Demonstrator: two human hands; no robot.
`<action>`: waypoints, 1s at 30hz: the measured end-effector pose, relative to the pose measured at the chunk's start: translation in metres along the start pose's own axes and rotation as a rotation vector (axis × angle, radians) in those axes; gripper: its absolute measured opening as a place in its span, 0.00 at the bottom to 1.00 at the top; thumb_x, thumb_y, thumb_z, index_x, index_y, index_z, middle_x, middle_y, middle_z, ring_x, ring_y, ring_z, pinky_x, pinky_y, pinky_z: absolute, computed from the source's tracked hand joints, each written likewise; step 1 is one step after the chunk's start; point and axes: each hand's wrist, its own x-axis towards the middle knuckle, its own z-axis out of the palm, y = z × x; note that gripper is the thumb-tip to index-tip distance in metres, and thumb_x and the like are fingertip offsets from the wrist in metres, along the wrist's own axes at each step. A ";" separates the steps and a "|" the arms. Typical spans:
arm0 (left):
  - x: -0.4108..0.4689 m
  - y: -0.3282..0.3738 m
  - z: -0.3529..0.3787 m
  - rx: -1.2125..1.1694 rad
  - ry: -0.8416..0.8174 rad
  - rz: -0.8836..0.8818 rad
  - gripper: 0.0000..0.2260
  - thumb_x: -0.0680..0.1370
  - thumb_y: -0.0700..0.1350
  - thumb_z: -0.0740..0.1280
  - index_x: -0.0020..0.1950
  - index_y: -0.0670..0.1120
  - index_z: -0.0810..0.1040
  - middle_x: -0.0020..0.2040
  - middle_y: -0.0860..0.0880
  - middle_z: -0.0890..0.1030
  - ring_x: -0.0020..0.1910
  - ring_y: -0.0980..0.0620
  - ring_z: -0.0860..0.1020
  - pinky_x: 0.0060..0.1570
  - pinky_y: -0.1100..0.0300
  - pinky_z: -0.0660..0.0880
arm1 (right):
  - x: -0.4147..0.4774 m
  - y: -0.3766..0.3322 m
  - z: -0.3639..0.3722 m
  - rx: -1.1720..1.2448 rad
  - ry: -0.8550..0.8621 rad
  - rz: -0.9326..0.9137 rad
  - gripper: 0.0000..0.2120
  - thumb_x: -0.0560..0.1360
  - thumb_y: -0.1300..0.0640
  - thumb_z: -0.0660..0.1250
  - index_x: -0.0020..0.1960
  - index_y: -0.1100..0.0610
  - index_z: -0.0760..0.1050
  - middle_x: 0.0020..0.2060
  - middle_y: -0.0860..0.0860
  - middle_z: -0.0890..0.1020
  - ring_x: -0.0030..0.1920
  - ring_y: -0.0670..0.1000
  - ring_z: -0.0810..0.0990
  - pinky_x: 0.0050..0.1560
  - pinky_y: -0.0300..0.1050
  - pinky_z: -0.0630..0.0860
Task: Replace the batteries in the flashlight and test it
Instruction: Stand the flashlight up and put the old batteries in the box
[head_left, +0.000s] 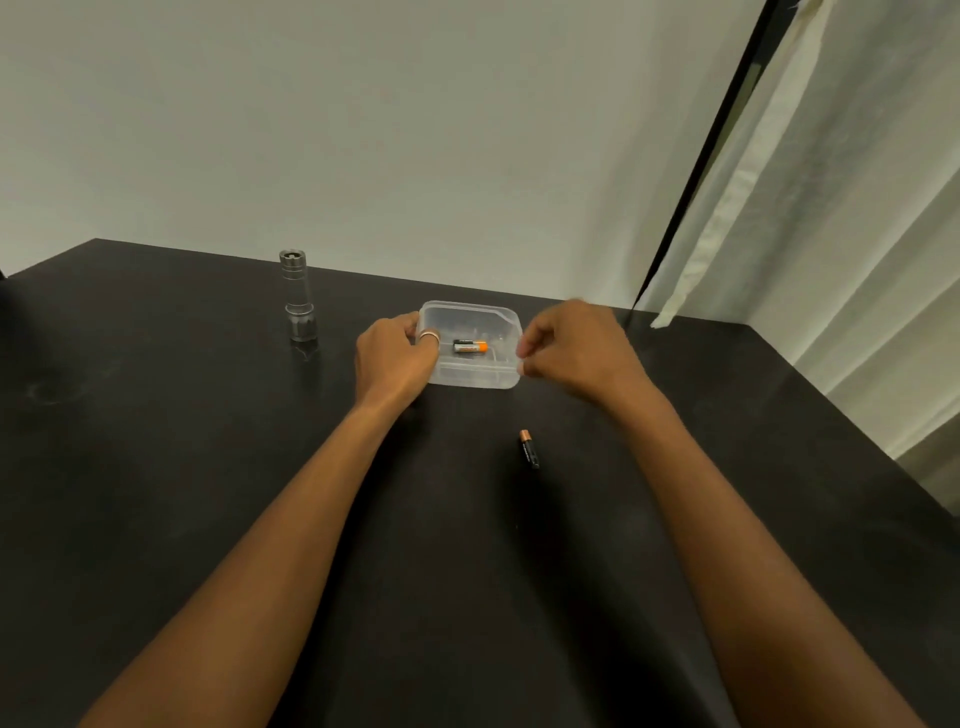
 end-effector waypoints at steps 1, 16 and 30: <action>-0.001 0.000 0.000 0.001 -0.002 0.000 0.09 0.81 0.44 0.65 0.54 0.46 0.85 0.44 0.50 0.83 0.44 0.51 0.80 0.46 0.54 0.80 | -0.011 0.002 -0.001 -0.045 -0.083 0.034 0.04 0.70 0.57 0.78 0.41 0.51 0.85 0.41 0.47 0.86 0.46 0.50 0.85 0.54 0.53 0.83; 0.004 -0.008 0.001 -0.037 0.007 0.020 0.13 0.81 0.45 0.66 0.63 0.49 0.84 0.47 0.56 0.80 0.40 0.59 0.77 0.35 0.66 0.75 | 0.020 -0.029 0.005 -0.032 -0.012 -0.157 0.10 0.74 0.64 0.72 0.50 0.53 0.87 0.48 0.50 0.87 0.49 0.51 0.85 0.57 0.51 0.82; 0.009 -0.015 0.007 -0.072 0.028 0.048 0.13 0.80 0.45 0.67 0.63 0.51 0.84 0.50 0.61 0.78 0.38 0.64 0.76 0.27 0.76 0.70 | 0.100 -0.015 0.055 -0.335 -0.241 -0.303 0.21 0.74 0.61 0.75 0.67 0.56 0.80 0.61 0.53 0.83 0.58 0.53 0.81 0.58 0.43 0.75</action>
